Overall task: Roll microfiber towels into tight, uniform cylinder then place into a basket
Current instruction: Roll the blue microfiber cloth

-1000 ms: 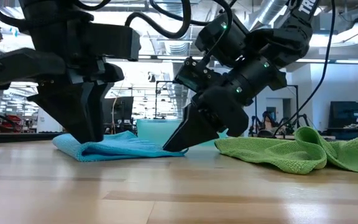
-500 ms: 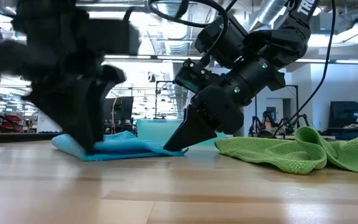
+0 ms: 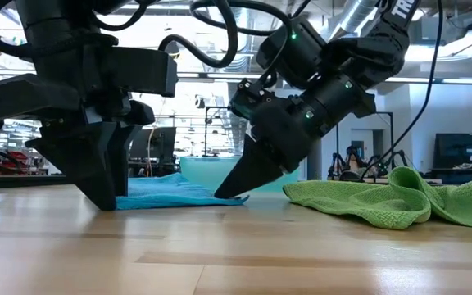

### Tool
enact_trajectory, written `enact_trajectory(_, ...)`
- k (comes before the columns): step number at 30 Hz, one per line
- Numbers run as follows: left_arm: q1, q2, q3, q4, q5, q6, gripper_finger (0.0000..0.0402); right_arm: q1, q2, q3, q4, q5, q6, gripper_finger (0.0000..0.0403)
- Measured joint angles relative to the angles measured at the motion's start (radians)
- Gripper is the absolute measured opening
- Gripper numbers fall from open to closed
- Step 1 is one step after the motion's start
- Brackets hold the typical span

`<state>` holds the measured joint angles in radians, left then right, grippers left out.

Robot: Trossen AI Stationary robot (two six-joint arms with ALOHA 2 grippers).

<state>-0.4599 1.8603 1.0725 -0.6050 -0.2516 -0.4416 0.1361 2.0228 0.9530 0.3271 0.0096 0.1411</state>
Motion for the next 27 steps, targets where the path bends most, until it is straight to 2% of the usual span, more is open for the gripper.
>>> enact_trajectory(8, 0.000, 0.002, 0.000, -0.034, 0.002, -0.043, 0.0103, 0.034, -0.002, 0.000, -0.023, 0.003, 0.174, 0.0107)
enact_trajectory(16, -0.008, 0.000, 0.057, -0.203, -0.023, -0.118, 0.0103, 0.090, -0.020, -0.001, -0.042, -0.012, 0.344, 0.0107)
enact_trajectory(27, -0.029, -0.001, 0.074, -0.207, -0.049, -0.111, 0.0103, 0.106, -0.082, -0.002, -0.094, -0.019, 0.329, 0.0107)
